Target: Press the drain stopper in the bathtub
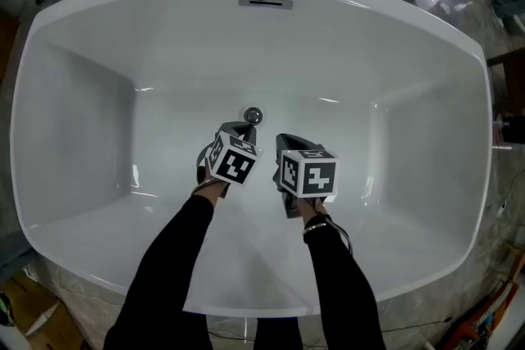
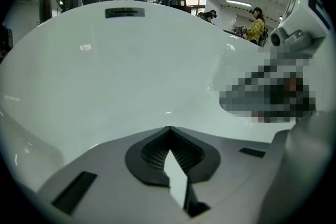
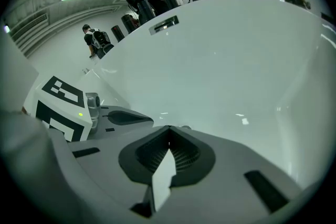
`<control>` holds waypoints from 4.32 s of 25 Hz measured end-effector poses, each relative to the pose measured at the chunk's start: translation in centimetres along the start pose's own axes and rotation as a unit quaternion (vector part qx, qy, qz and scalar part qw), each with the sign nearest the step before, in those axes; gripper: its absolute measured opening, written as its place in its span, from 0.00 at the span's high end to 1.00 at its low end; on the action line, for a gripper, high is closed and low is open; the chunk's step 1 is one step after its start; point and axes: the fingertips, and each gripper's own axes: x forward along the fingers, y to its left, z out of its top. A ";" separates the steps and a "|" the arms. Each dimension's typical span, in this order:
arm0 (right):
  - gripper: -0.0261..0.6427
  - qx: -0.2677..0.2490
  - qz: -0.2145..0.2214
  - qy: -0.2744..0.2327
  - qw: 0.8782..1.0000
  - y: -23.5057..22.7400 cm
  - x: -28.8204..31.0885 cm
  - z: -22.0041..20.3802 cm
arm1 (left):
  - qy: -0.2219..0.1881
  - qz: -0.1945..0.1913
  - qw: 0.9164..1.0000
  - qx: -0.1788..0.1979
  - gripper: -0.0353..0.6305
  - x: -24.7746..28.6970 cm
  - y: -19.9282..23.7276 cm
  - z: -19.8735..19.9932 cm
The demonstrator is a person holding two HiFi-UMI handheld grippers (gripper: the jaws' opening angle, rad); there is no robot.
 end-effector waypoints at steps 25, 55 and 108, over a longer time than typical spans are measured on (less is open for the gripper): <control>0.96 -0.003 0.009 -0.095 0.995 9.1 -15.0 6.2 | -0.091 0.011 0.995 -0.030 0.94 -18.9 -3.5 7.6; 0.96 -0.042 0.022 -0.151 0.987 16.7 -25.7 9.2 | -0.171 0.014 0.983 -0.058 0.94 -33.7 -4.9 13.4; 0.96 -0.092 0.048 -0.259 0.960 22.8 -40.2 9.6 | -0.292 0.027 0.951 -0.096 0.94 -51.4 -6.0 14.3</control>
